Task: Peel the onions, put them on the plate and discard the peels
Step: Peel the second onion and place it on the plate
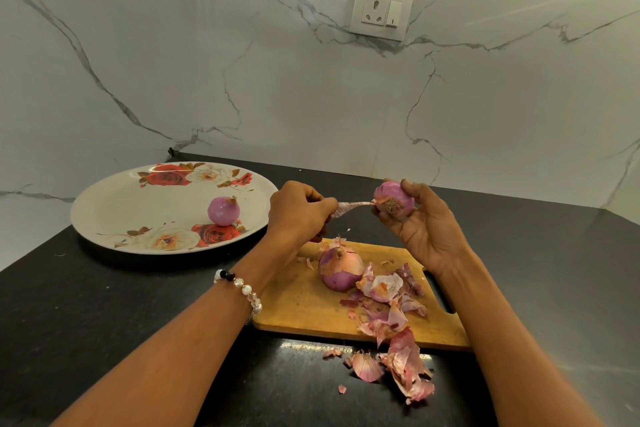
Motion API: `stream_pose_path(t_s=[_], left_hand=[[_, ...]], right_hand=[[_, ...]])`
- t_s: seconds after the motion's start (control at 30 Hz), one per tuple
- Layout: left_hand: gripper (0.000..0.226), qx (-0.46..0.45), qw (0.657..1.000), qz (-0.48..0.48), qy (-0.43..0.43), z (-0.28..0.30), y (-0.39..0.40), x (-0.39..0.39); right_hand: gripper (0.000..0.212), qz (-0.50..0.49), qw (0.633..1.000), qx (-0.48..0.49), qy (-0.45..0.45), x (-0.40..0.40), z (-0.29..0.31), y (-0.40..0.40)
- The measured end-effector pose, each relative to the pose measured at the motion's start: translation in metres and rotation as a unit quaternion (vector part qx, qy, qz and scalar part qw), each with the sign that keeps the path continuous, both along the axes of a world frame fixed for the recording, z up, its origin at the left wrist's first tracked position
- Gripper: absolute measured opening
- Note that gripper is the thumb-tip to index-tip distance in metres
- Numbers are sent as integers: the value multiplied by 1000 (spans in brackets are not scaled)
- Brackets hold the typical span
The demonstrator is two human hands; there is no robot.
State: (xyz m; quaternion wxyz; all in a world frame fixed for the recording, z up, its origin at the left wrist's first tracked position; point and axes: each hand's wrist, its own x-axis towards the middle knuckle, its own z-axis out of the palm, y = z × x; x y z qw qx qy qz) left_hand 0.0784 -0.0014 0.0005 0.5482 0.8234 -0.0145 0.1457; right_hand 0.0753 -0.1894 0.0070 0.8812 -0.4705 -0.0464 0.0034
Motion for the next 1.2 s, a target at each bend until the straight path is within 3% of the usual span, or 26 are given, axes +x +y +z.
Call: stream_pose_path(t_s=[0.13,0.27,0.5,0.57,0.7,0.87,1.0,1.1,1.2], left_hand=[[12,-17,1000,4,-2,0,1,2],[12,2,1000,16,-13,-2,0,3],[12,3,999,24,-24,-1,2,4],[12,32,999,6,-14,-3,1,4],[18,75,995,-23,-53,-8,-3,4],[28,29,989,-92,-114,-2,-10,-3],[36,-8,984,-151,-89,-5,-16,-7],[40,-26,985,-142,-91,-7,-17,-6],[38,-41,988,-126,-82,-7,-15,-4]], right_hand=[[16,-6,999,35,25,0,2,-1],[31,12,998,41,39,0,1,-6],[37,-5,998,55,32,1,1,-4],[31,-1,998,56,33,2,1,-4],[46,36,998,18,41,2,0,-3],[45,29,993,-113,10,3,-4,-1],[46,66,993,-93,-3,0,-5,6],[40,71,993,-93,-26,-2,-5,12],[52,52,994,-97,-28,-1,-5,15]])
